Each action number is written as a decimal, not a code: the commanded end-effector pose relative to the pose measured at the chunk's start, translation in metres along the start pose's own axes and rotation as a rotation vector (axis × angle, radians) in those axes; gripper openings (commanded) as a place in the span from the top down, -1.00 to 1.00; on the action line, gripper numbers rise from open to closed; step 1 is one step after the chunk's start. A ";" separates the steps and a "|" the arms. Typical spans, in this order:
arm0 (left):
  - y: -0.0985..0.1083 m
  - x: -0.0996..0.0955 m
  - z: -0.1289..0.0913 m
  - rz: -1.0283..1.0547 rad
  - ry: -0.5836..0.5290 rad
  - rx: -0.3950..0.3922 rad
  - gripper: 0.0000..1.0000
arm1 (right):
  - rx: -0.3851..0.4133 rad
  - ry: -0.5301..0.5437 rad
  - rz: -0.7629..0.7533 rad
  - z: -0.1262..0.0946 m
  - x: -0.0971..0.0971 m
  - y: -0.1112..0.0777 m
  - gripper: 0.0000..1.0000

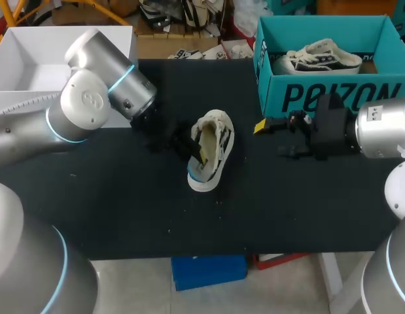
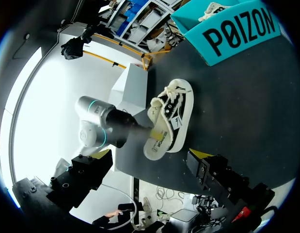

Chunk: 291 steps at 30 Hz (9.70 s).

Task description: Take the shoe out of the shoebox, open the shoe tongue, remove and reinsert the insole, then place the shoe into the shoebox

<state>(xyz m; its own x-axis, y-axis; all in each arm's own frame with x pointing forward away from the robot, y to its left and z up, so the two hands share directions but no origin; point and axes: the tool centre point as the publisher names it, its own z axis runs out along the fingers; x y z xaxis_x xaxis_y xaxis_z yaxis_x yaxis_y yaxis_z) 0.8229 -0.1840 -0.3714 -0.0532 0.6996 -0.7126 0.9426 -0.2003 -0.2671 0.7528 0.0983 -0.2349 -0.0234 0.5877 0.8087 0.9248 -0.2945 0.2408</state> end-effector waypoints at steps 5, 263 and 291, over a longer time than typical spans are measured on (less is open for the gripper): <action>-0.015 -0.003 -0.003 -0.012 -0.053 -0.012 1.00 | 0.001 -0.002 0.000 0.000 0.000 0.000 -1.00; -0.100 -0.105 -0.052 0.528 -0.878 -0.220 0.65 | 0.090 0.335 0.021 0.073 0.046 -0.053 1.00; -0.125 -0.072 -0.068 0.108 -0.559 -0.161 1.00 | -0.080 -0.055 -0.101 -0.008 0.015 -0.020 -1.00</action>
<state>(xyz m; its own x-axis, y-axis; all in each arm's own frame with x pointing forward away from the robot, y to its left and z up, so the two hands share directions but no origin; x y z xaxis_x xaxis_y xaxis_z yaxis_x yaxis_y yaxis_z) 0.7466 -0.1757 -0.2542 -0.0619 0.0792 -0.9949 0.9867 -0.1450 -0.0729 0.7442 0.1307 -0.2379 -0.1497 0.5641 0.8120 0.8815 -0.2958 0.3681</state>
